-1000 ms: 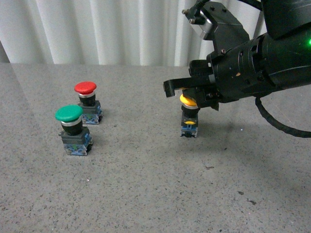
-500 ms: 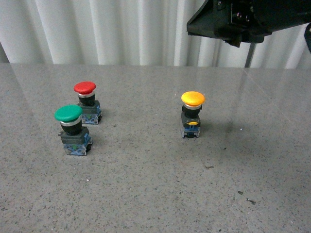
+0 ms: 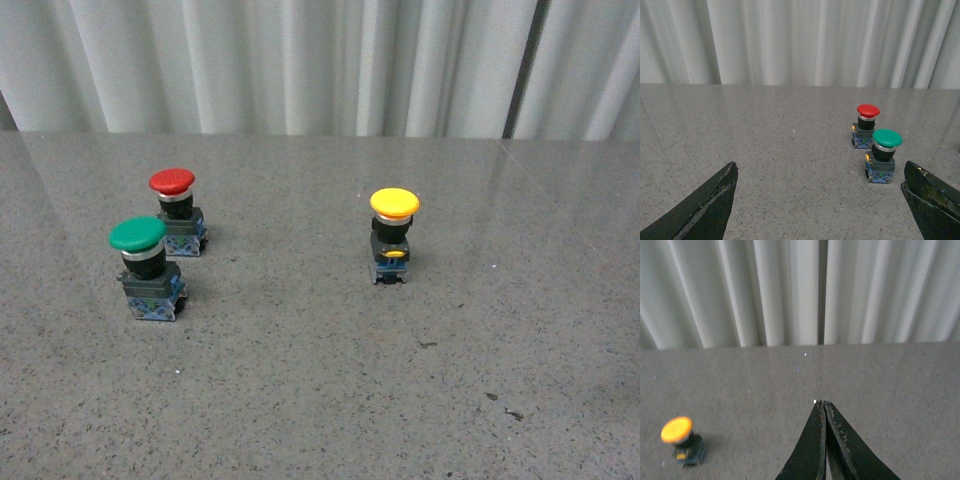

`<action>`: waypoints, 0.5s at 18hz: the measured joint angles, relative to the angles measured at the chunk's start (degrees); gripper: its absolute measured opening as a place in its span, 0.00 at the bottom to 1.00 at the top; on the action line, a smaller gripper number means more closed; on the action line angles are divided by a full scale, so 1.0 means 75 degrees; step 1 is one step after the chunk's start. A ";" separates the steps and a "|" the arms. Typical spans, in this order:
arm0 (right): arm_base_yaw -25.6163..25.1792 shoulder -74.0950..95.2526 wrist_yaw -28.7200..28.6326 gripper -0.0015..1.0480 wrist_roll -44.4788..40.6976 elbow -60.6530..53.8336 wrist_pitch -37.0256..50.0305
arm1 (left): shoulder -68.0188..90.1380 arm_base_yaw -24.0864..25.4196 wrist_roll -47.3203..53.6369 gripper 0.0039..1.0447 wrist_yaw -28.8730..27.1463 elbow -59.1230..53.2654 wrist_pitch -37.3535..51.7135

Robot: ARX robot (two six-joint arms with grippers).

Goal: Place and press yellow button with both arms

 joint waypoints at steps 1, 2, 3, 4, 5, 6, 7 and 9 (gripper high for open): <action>-0.0411 -0.0723 -0.0542 0.02 -0.0055 -0.0557 -0.0315 | 0.0000 0.0000 0.0000 0.94 0.0009 0.0000 0.0000; -0.0892 -0.1492 -0.1096 0.02 -0.0096 -0.1026 -0.0399 | 0.0000 0.0000 0.0000 0.94 0.0003 0.0000 0.0000; -0.1434 -0.2011 -0.1565 0.02 -0.0131 -0.1314 -0.0271 | 0.0000 0.0000 0.0000 0.94 0.0003 0.0000 0.0000; -0.1597 -0.2259 -0.1588 0.02 -0.0137 -0.1480 -0.0178 | 0.0000 0.0000 0.0000 0.94 0.0000 0.0000 0.0000; -0.1571 -0.2401 -0.1714 0.02 -0.0154 -0.1760 -0.0169 | 0.0000 0.0000 0.0000 0.94 0.0009 0.0000 0.0000; -0.1536 -0.2521 -0.1728 0.02 -0.0172 -0.2046 -0.0216 | 0.0000 0.0000 0.0000 0.94 0.0000 0.0000 0.0000; -0.1536 -0.2567 -0.1722 0.02 -0.0181 -0.2133 -0.0233 | 0.0000 0.0000 0.0000 0.94 0.0000 0.0000 0.0000; -0.1536 -0.2678 -0.1722 0.02 -0.0189 -0.2261 -0.0242 | 0.0000 0.0000 0.0000 0.94 0.0003 0.0000 0.0000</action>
